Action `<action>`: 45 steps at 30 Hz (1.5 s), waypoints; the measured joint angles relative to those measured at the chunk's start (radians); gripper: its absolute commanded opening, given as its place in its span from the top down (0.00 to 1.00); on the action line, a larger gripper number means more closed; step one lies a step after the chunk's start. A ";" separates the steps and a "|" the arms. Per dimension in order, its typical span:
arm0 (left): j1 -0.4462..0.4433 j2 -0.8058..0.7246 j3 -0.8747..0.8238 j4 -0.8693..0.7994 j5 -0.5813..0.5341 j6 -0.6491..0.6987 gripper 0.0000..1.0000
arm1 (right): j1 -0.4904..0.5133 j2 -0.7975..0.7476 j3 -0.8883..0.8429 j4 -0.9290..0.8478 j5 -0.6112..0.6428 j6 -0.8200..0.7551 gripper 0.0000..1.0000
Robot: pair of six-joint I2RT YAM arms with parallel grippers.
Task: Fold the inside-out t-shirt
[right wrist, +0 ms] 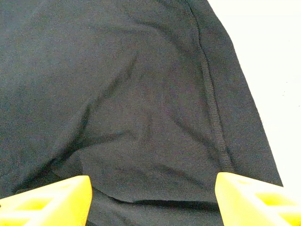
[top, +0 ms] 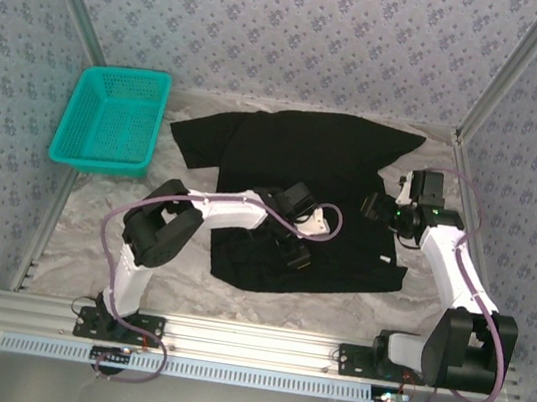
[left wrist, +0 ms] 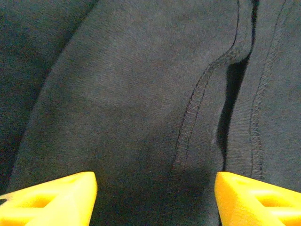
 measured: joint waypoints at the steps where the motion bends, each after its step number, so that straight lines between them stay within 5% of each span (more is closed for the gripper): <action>1: -0.002 0.002 0.007 -0.003 -0.003 0.005 0.28 | 0.000 0.000 -0.002 0.000 -0.002 0.000 0.28; 7: -0.029 0.004 0.013 -0.007 -0.052 0.026 0.25 | -0.001 0.000 -0.008 0.000 -0.002 0.000 0.28; 25: -0.043 0.011 0.028 -0.025 -0.110 0.018 0.82 | -0.001 0.000 -0.008 0.000 -0.006 -0.003 0.28; 45: 0.002 -0.036 0.027 -0.036 -0.006 -0.052 1.00 | 0.006 -0.034 -0.014 -0.005 -0.021 -0.003 0.28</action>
